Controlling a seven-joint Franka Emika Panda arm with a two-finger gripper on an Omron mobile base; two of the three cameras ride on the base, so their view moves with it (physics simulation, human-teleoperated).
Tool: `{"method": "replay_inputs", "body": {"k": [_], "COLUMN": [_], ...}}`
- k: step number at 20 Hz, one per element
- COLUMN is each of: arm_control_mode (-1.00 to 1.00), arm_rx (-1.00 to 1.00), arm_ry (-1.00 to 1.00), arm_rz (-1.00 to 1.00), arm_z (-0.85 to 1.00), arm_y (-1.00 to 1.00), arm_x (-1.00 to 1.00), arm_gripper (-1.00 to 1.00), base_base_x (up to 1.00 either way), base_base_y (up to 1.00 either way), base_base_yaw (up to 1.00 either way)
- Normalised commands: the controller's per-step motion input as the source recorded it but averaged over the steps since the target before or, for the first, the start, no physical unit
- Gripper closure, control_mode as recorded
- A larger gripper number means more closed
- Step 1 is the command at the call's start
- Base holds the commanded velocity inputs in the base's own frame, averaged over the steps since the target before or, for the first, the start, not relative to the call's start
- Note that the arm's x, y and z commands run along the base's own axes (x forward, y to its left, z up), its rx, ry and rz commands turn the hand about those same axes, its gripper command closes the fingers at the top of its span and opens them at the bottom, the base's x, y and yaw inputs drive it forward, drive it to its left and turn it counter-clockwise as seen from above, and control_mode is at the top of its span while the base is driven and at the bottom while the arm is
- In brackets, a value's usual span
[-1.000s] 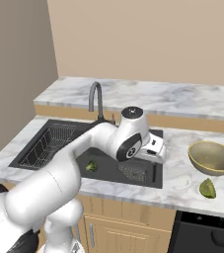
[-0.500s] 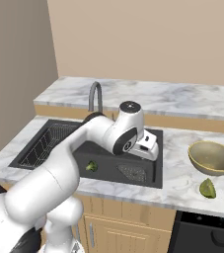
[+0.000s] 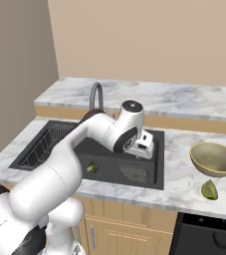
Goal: Remove the broccoli and lemon wedge from the sink. Then move the bowl and cup from the counter to the sink for washing.
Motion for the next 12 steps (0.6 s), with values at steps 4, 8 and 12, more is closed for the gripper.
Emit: {"method": "replay_inputs", "body": {"k": [4,8,12], "arm_control_mode": [-1.0,-1.0,-1.0], "arm_rx": [0.0,0.0,0.02], "arm_ry": [0.02,0.0,0.0], "arm_rz": [0.07,0.0,0.05], "arm_z": [0.0,-0.01,-0.02], "arm_y": [0.21,0.22,0.18], "arm_x": [0.27,0.27,0.16], "arm_gripper": [-1.0,-1.0,-1.0], "base_base_x": [0.0,0.0,0.0], "base_base_y": [0.0,0.0,0.0], "base_base_yaw": [0.0,0.0,0.0]}}
